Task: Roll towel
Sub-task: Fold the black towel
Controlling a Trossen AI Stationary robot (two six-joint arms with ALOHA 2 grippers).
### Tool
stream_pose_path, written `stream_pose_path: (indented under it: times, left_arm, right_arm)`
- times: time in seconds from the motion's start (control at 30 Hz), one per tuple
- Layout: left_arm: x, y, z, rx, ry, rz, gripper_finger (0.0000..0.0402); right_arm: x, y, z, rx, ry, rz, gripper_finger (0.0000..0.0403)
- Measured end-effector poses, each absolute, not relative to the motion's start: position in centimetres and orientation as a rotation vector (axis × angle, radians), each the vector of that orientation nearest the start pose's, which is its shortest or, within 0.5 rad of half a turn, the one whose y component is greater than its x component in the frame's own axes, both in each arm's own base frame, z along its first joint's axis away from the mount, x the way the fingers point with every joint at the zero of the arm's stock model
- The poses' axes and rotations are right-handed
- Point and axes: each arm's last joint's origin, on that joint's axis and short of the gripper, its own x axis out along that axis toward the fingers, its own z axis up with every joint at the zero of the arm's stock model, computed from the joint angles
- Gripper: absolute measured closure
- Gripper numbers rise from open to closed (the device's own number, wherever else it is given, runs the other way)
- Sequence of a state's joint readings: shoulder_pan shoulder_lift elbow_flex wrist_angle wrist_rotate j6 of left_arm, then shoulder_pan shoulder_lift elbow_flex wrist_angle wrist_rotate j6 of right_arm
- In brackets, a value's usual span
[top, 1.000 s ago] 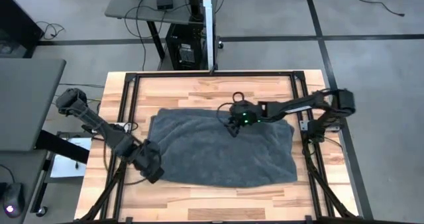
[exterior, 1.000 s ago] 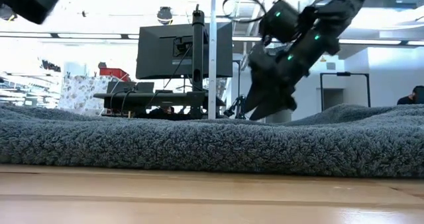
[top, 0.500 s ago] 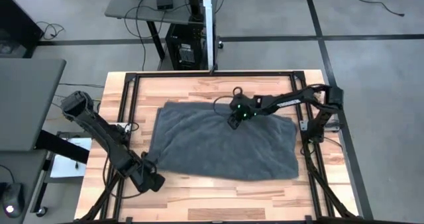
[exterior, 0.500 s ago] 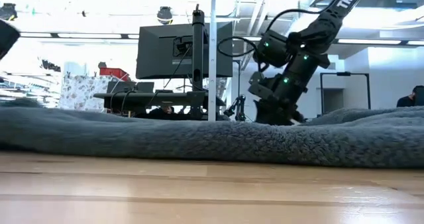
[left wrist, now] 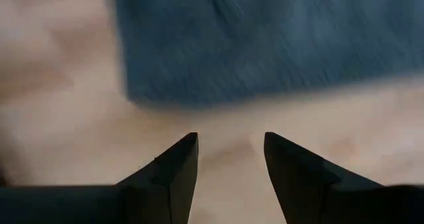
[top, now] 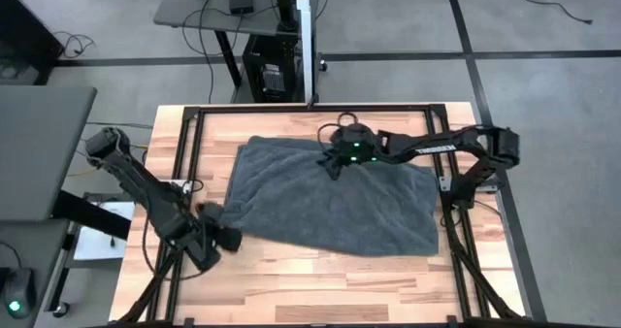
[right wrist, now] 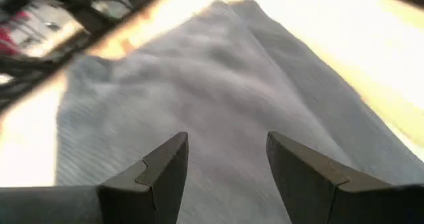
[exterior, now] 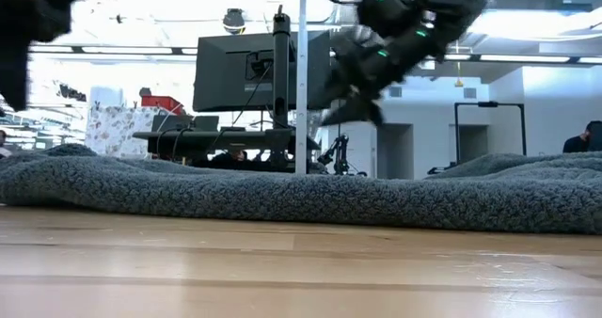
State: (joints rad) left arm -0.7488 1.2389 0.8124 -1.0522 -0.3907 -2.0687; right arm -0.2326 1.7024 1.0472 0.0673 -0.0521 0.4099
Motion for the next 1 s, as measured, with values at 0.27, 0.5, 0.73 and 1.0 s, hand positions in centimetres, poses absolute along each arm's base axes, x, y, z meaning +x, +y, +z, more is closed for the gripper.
stream_pose_path:
  times: [0.27,0.5,0.73,1.0]
  left_arm:
    - [16.3,-10.7,18.6,-1.017,0.865,0.904,0.0245]
    - [16.1,-10.5,16.5,-1.080,0.828,0.870,0.0245]
    - [15.4,-11.6,15.7,-1.103,0.841,0.834,0.0245]
    - [15.1,-15.3,12.8,-1.078,0.955,0.788,0.0245]
  right_arm:
    - [44.9,-10.8,19.8,0.544,0.675,-0.306,0.0205]
    - [48.9,-13.7,16.1,0.685,0.779,-0.255,0.0205]
    - [49.1,-15.2,15.0,0.761,0.841,-0.247,0.0205]
    - [49.1,-15.2,14.8,0.776,0.853,-0.230,0.0205]
